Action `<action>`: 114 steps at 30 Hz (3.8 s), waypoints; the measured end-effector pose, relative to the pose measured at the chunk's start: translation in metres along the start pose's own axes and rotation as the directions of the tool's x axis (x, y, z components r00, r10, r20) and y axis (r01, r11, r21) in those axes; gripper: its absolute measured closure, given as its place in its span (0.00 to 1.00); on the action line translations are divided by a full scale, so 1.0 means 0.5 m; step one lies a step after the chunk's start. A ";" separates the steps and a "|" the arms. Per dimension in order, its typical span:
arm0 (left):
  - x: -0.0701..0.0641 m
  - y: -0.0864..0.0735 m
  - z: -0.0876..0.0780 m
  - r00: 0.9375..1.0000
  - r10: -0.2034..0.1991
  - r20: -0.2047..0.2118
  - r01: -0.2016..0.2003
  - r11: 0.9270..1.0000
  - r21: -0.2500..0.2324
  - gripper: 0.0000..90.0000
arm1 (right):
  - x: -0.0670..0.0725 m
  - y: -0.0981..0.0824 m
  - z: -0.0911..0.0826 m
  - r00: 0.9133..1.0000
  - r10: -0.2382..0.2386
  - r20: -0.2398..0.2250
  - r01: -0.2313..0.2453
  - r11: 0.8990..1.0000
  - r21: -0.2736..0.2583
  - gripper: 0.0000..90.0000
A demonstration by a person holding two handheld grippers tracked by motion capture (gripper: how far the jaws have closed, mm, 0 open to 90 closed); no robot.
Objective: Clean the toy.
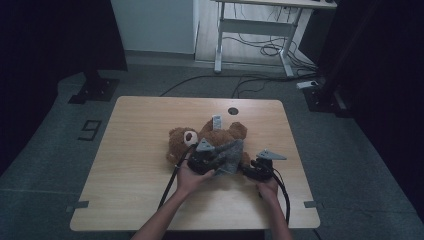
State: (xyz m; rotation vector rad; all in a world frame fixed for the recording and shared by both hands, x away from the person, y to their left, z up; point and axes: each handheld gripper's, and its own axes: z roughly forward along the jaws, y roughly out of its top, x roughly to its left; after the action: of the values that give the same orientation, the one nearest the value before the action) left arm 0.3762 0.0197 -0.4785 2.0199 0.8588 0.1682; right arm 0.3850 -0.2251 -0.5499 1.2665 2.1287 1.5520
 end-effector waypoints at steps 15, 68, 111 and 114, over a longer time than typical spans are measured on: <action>0.024 -0.038 -0.013 0.999 -0.020 -0.025 0.021 0.999 0.043 0.83 | -0.004 0.001 -0.001 1.000 -0.012 -0.007 0.012 1.000 0.011 0.63; 0.072 -0.091 -0.083 0.993 -0.075 -0.089 0.077 0.997 0.020 0.83 | -0.005 -0.002 -0.001 1.000 -0.017 -0.021 0.018 1.000 0.022 0.63; 0.096 -0.027 -0.117 0.983 -0.031 -0.183 0.029 0.999 -0.014 0.83 | -0.007 -0.002 -0.002 1.000 -0.019 -0.025 0.019 0.999 0.032 0.63; 0.107 -0.048 -0.149 0.976 -0.037 -0.216 0.030 0.999 -0.035 0.83 | -0.008 -0.003 -0.002 0.999 -0.013 -0.030 0.014 0.999 0.031 0.63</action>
State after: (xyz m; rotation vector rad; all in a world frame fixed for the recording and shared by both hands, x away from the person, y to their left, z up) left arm 0.3723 0.1137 -0.4652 1.9809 1.0184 0.3864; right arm 0.3861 -0.2286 -0.5518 1.2435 2.1836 1.5469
